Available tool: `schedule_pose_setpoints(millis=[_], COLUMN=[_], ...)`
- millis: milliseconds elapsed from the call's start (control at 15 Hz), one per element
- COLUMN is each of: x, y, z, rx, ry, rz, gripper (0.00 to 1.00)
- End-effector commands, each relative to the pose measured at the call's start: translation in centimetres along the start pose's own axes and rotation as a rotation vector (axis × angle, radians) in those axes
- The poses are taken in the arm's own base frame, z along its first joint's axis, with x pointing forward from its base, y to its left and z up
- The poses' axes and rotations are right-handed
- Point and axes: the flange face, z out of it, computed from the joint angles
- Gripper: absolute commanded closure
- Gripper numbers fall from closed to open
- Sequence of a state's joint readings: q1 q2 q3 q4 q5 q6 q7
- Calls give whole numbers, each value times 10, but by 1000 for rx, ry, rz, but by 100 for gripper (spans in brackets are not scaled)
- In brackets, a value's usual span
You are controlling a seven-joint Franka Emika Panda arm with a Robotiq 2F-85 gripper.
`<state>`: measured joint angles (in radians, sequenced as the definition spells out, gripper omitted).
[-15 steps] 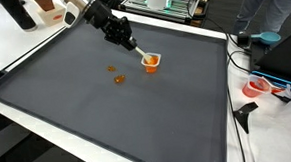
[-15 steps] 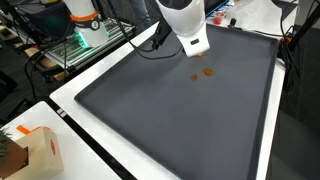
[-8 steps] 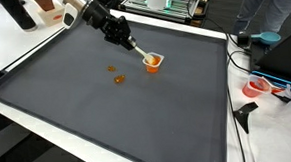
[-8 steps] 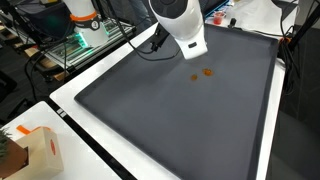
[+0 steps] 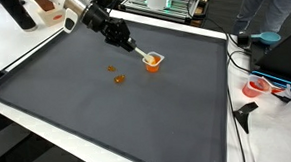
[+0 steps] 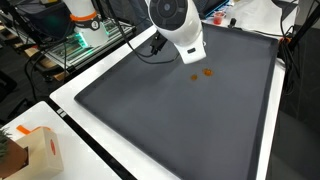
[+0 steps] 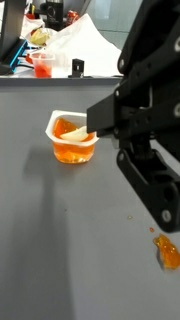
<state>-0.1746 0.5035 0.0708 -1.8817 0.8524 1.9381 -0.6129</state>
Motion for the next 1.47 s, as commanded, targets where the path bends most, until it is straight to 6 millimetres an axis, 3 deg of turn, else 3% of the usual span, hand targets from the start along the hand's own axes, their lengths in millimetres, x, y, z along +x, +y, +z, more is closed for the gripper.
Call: schedule_pose_setpoints(millis=[0,1400], x=[3,8], y=[3,14], z=[4,5], rx=[34,111], ry=[-10,-29], rz=[-5,-4], gripper=[97,97])
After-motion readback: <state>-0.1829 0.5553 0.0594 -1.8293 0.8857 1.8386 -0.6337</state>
